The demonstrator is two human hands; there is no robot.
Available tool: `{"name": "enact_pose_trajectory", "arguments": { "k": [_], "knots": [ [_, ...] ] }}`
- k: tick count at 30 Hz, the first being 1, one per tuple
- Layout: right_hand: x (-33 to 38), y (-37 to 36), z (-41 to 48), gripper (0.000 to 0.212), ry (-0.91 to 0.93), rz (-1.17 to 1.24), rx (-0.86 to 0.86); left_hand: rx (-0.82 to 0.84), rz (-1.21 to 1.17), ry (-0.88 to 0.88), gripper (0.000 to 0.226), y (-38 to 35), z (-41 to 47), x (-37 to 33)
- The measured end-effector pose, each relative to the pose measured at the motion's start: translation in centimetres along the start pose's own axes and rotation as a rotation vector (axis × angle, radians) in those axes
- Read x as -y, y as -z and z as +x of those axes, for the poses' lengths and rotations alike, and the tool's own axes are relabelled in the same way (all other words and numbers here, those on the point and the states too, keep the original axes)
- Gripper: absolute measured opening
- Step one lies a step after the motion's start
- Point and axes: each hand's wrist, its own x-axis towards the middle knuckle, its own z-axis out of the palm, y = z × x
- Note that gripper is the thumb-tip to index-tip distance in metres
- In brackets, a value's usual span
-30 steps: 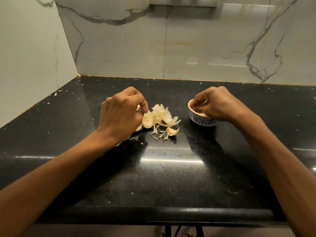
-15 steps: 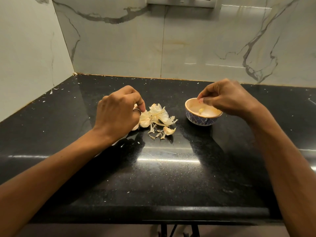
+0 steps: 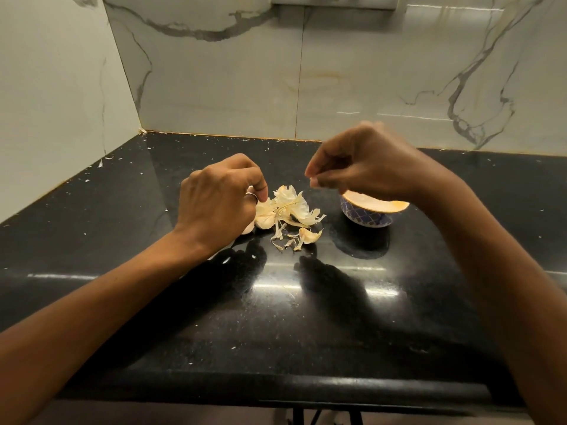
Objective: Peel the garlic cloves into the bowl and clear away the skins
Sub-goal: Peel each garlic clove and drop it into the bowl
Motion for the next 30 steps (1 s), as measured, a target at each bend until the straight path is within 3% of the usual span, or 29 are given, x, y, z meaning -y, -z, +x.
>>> {"name": "enact_pose_trajectory", "arguments": {
  "k": [4,12,22,30],
  "knots": [
    [1.0,-1.3,1.4,0.019,0.058,-0.198,0.102,-0.010,-0.004,0.008,0.026,0.0,0.1,0.3],
    [0.7,-2.6,0.2,0.016,0.062,-0.149,0.102,0.020,0.001,-0.012,0.025,-0.1,0.1,0.4],
    [1.1,-3.6,-0.6,0.019,-0.063,-0.308,0.293,0.017,-0.019,-0.020,0.013,0.0,0.1,0.6],
    [0.9,-4.1,-0.5,0.010,-0.035,-0.292,0.315,0.049,-0.250,-0.011,0.009,-0.1,0.5,0.5]
  ]
}}
